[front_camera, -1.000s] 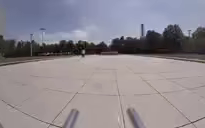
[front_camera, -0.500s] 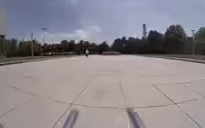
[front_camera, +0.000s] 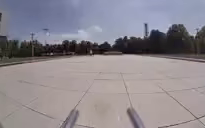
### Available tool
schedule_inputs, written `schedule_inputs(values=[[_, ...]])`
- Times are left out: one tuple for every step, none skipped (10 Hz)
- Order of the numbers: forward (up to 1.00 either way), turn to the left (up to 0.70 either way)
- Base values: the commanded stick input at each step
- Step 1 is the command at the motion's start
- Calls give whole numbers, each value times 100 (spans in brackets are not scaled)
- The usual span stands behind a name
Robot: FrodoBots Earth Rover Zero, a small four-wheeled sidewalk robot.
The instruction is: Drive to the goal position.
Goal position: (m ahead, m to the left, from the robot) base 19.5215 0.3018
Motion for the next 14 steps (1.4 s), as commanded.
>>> schedule_inputs(values=[[70, 0], [70, 0], [70, 0], [70, 0], [70, 0], [70, 0], [70, 0], [70, -1], [70, -34], [70, -32], [70, -18], [70, -4], [70, 0], [70, 0]])
